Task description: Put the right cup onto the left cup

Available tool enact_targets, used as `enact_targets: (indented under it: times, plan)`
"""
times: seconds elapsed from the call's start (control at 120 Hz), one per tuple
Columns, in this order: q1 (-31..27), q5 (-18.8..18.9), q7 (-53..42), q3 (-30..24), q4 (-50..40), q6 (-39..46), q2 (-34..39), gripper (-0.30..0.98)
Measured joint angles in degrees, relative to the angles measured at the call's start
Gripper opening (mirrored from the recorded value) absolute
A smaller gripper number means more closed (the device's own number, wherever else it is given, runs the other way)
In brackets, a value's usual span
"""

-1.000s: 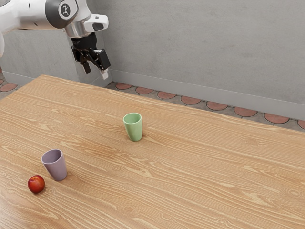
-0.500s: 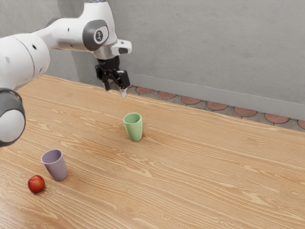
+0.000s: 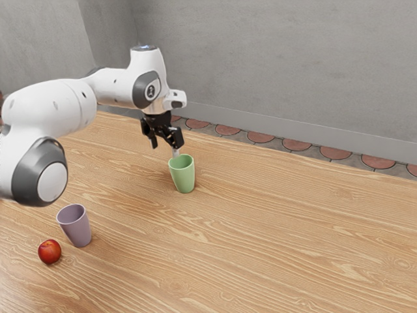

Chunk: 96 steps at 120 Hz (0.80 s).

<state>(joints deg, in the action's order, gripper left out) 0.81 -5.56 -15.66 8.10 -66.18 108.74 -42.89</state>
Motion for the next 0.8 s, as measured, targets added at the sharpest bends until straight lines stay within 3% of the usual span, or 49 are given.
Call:
enact_targets:
  times: [0.458, 0.65, 0.8]
  plan:
    - [-0.02, -2.85, -0.08, -0.3, -0.55, 3.59, -3.69, 0.68]
    - [-0.02, -2.97, -0.05, -0.28, -0.55, 3.82, -3.71, 0.22]
    - [-0.02, -3.13, 0.0, -0.28, -0.55, 3.84, -3.73, 0.03]
